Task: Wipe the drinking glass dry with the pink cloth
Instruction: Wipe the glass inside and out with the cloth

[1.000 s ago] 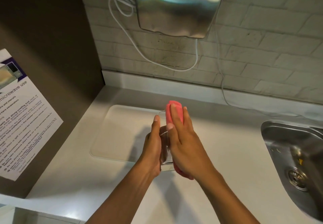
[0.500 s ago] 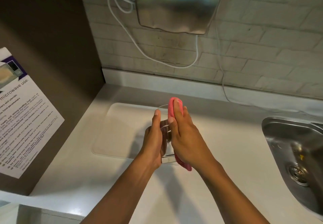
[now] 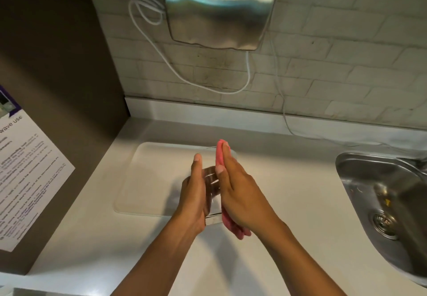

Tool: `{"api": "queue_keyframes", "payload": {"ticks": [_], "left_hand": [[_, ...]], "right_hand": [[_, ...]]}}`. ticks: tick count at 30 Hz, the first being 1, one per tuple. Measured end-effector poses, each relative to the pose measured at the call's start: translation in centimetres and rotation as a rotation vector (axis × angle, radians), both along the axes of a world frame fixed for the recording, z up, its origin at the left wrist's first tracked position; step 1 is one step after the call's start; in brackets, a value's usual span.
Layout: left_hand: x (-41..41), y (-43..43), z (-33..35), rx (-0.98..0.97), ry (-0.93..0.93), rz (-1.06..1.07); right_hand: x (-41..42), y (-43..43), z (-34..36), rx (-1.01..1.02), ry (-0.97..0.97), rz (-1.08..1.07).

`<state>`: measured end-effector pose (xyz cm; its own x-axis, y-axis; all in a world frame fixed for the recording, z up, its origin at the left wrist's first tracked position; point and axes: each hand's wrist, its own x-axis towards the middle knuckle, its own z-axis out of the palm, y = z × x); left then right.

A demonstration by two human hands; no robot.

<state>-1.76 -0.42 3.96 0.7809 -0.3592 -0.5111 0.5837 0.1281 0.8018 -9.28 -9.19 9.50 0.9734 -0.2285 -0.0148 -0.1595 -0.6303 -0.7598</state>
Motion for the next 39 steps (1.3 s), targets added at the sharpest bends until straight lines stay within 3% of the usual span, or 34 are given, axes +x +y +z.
{"api": "queue_keyframes", "payload": {"ticks": [2,7,13,19,25,27,30,33,39], "left_hand": [[0.8,0.5,0.6,0.025,-0.004,0.022],[0.7,0.4,1.5,0.061,-0.021,0.052],[-0.6,0.2,0.9,0.039,-0.055,-0.013],[0.6,0.5,1.9,0.119,-0.036,0.068],[0.0,0.2,1.1,0.027,-0.062,-0.011],[0.7,0.5,1.3,0.049,-0.088,0.008],[1.1,0.9,1.5,0.098,-0.1,0.077],[0.4,0.8,1.1,0.111,-0.097,0.067],[-0.4,0.6,0.8,-0.003,-0.108,-0.012]], "right_hand": [[-0.9,0.7,-0.4,0.02,0.007,0.048],[-1.0,1.5,-0.5,-0.175,0.046,0.101],[-0.4,0.1,0.5,0.027,-0.049,0.011],[-1.7,2.2,-1.1,-0.27,0.067,0.128],[0.8,0.0,0.4,-0.016,-0.067,-0.029],[-0.1,0.3,0.2,0.019,-0.087,0.006],[-2.1,1.8,-0.8,-0.164,0.016,0.13],[-1.5,2.4,-0.8,-0.298,0.02,0.105],[0.2,0.9,1.2,-0.052,-0.11,-0.059]]}}
